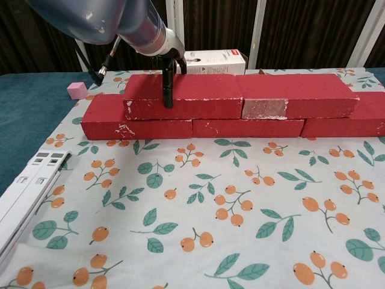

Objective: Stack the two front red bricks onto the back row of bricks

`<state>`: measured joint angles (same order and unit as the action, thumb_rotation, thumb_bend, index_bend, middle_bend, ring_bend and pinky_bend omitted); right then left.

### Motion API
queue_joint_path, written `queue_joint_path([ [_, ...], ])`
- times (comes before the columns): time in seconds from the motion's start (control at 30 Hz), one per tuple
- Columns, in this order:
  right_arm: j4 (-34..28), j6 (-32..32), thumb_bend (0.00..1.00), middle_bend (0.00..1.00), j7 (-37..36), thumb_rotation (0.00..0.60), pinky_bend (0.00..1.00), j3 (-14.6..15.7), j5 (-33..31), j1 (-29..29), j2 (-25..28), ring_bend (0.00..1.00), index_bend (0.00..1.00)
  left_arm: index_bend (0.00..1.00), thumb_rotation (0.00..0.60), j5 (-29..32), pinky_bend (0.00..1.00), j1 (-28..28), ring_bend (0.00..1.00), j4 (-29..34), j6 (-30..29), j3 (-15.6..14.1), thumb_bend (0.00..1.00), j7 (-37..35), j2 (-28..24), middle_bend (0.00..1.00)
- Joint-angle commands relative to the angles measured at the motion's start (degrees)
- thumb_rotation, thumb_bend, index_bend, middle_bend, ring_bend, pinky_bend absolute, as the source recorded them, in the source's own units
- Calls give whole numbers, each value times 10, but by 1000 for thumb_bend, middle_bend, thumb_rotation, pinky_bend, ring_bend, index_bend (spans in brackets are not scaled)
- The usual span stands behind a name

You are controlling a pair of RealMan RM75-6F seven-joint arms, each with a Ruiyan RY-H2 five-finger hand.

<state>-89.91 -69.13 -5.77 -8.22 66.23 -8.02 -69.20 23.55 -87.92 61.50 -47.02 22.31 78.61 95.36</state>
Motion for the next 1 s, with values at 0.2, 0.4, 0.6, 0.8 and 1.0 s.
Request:
queue_joint_path([
  [0.2,1,1,152,0,-1,600,0,0,0,0,1,0,0,150,600,7,51,-1,0,1,-9,8,15,9,1,150],
  [0.4,2,1,152,0,0,600,0,0,0,0,0,0,0,30,600,5,51,0,0,-5,-11,11,16,15,5,9],
  [0.6,2,1,152,0,1,600,0,-1,-3,0,0,0,0,1,600,-5,51,2,0,-14,-8,11,16,14,12,0],
  [0.8,3,3,152,0,4,600,0,-1,-4,-1,-1,0,0,0,600,-8,51,4,0,-14,-6,15,0,16,14,0],
  [1.0,2,5,152,0,7,600,0,-1,-6,-2,-1,0,0,0,600,-14,51,4,0,3,-16,24,0,15,4,0],
])
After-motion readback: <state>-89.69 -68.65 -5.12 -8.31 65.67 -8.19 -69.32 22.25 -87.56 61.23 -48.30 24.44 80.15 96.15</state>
